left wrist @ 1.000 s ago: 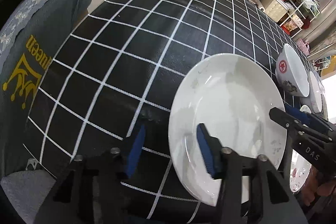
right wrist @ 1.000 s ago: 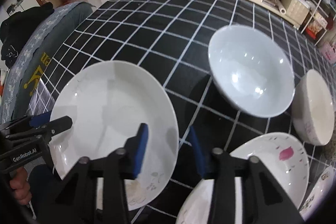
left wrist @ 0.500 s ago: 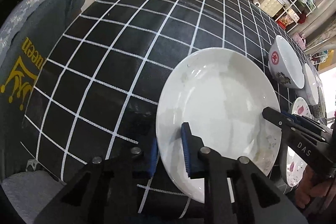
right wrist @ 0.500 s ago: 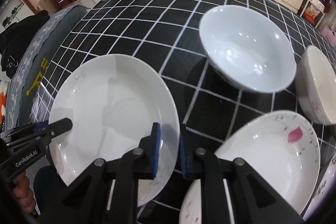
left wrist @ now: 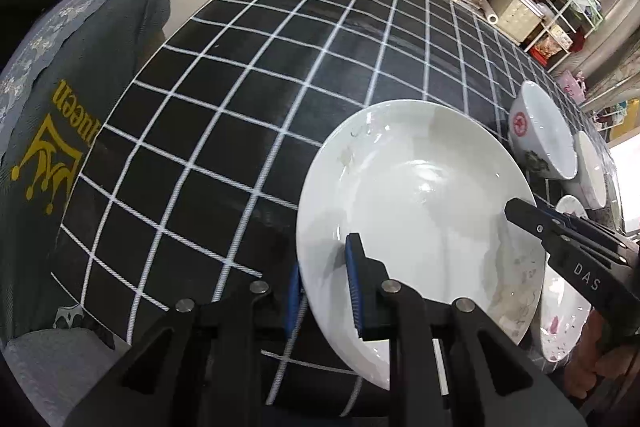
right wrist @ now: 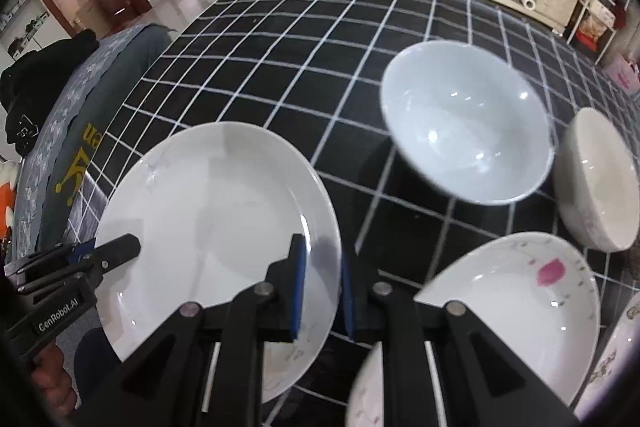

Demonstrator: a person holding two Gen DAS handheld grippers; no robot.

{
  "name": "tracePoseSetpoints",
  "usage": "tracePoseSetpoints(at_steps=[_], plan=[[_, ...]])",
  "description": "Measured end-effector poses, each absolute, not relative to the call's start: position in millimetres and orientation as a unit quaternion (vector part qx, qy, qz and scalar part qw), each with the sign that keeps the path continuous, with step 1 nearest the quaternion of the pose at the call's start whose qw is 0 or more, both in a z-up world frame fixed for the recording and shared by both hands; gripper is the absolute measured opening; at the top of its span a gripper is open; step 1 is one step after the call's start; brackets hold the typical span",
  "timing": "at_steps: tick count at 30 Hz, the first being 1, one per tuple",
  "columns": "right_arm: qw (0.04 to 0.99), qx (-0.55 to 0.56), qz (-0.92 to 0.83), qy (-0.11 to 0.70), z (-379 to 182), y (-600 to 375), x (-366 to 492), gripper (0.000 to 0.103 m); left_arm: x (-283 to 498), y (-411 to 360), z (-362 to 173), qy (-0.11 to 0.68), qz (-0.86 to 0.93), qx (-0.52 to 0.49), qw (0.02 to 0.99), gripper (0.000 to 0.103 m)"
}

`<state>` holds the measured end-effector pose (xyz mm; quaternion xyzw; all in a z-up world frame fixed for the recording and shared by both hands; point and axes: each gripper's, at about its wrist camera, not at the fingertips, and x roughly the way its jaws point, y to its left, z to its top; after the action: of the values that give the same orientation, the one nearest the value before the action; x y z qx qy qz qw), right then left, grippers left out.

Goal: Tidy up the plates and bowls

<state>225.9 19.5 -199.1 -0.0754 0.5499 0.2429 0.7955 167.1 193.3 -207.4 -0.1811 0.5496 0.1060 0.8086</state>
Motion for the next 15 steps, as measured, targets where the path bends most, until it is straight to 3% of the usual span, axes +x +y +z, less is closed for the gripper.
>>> tracePoseSetpoints(at_steps=[8, 15], plan=[[0.793, -0.079, 0.25, 0.549, -196, 16, 219, 0.02, 161, 205, -221, 0.558, 0.111, -0.207, 0.796, 0.019], [0.816, -0.06, 0.249, 0.519, -160, -18, 203, 0.02, 150, 195, -188, 0.535, 0.146, -0.153, 0.818, 0.019]])
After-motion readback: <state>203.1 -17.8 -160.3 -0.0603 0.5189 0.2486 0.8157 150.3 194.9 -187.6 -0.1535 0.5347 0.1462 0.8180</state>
